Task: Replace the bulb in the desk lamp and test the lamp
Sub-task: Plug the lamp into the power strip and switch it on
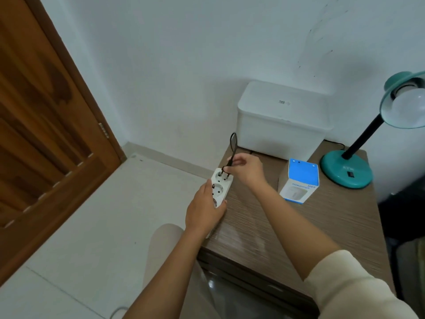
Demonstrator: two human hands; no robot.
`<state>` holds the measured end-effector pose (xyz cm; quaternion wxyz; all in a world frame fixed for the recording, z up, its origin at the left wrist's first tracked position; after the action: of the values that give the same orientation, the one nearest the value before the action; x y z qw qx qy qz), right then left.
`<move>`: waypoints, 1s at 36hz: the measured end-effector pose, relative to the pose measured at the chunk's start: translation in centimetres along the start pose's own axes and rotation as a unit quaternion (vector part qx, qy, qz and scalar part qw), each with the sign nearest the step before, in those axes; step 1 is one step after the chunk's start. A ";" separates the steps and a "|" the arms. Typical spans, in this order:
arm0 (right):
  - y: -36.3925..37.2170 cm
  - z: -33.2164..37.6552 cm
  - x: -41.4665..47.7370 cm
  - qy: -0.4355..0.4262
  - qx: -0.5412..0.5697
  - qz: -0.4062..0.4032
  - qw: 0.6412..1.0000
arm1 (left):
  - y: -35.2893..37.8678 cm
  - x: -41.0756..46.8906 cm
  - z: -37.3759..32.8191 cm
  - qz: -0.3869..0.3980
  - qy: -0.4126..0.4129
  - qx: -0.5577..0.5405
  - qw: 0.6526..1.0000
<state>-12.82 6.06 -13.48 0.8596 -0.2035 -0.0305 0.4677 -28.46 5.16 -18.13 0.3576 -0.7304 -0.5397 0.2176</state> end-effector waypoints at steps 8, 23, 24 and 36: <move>2.1 -0.2 0.1 -0.054 -0.051 0.090 0.993 | 0.3 0.1 0.3 0.006 -0.008 -0.012 1.000; 3.6 0.3 0.8 -0.122 -0.162 0.207 0.957 | 0.2 0.2 0.4 -0.001 -0.005 -0.021 1.000; 3.7 0.2 0.8 -0.127 -0.168 0.202 0.956 | 0.2 0.2 0.4 -0.002 -0.005 -0.022 1.000; 2.5 -0.1 -0.2 -0.139 -0.147 0.014 0.979 | 0.2 0.2 0.3 -0.008 -0.004 -0.020 1.000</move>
<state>-14.90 7.08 -14.51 0.8013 -0.2608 -0.2155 0.4935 -28.48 5.38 -18.47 0.3424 -0.7324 -0.5512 0.2065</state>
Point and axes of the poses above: each hand's wrist, its own x-axis towards the middle knuckle, its own y-axis out of the palm, z = x × y, the point moved 8 cm from there along x, towards the middle knuckle, and after that the axes turned 4 degrees about -z, right-handed, at the moved point
